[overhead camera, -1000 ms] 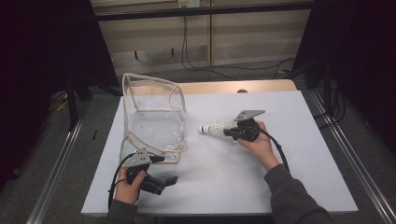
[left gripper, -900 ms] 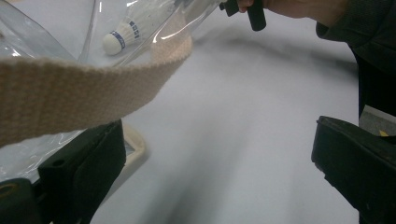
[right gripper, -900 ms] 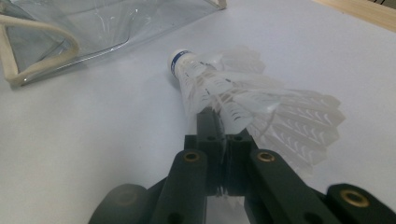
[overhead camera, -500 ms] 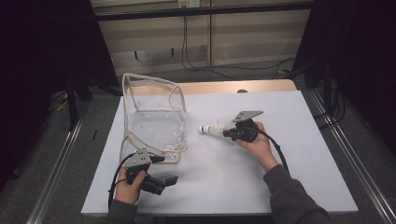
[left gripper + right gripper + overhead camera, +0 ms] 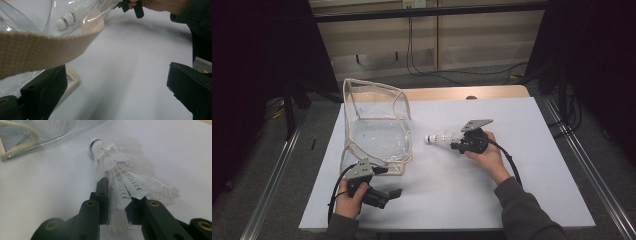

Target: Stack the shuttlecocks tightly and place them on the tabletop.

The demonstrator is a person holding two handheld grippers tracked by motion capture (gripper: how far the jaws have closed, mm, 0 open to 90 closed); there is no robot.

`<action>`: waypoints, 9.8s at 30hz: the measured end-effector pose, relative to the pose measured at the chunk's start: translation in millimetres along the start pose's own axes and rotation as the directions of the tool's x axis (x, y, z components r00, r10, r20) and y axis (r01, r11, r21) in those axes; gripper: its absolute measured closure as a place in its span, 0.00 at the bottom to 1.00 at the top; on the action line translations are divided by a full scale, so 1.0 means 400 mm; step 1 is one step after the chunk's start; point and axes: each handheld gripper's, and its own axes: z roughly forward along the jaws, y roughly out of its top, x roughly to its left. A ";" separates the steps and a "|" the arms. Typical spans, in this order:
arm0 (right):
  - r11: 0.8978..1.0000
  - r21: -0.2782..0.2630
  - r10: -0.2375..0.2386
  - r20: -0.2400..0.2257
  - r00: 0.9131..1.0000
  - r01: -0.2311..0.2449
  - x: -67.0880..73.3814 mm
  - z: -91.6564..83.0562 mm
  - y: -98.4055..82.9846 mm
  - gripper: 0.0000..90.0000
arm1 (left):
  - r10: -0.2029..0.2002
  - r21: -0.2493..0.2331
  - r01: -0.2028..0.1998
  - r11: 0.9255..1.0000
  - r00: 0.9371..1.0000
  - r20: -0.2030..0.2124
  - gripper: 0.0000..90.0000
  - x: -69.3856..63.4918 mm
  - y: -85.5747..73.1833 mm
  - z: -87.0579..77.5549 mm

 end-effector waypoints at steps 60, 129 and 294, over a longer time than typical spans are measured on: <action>0.990 -0.030 0.137 -0.014 0.990 -0.138 0.024 -0.019 -0.018 0.19 | 0.004 -0.004 -0.004 1.000 1.000 -0.002 0.04 -0.001 0.005 -0.002; 0.996 -0.064 0.068 0.060 0.996 -0.064 0.054 0.055 0.033 0.94 | -0.002 -0.007 0.002 1.000 1.000 -0.006 0.04 0.005 0.001 -0.004; 0.992 -0.121 0.021 -0.067 0.998 -0.029 0.090 -0.220 0.329 0.98 | 0.000 -0.028 0.000 1.000 1.000 0.020 0.04 0.004 0.003 0.002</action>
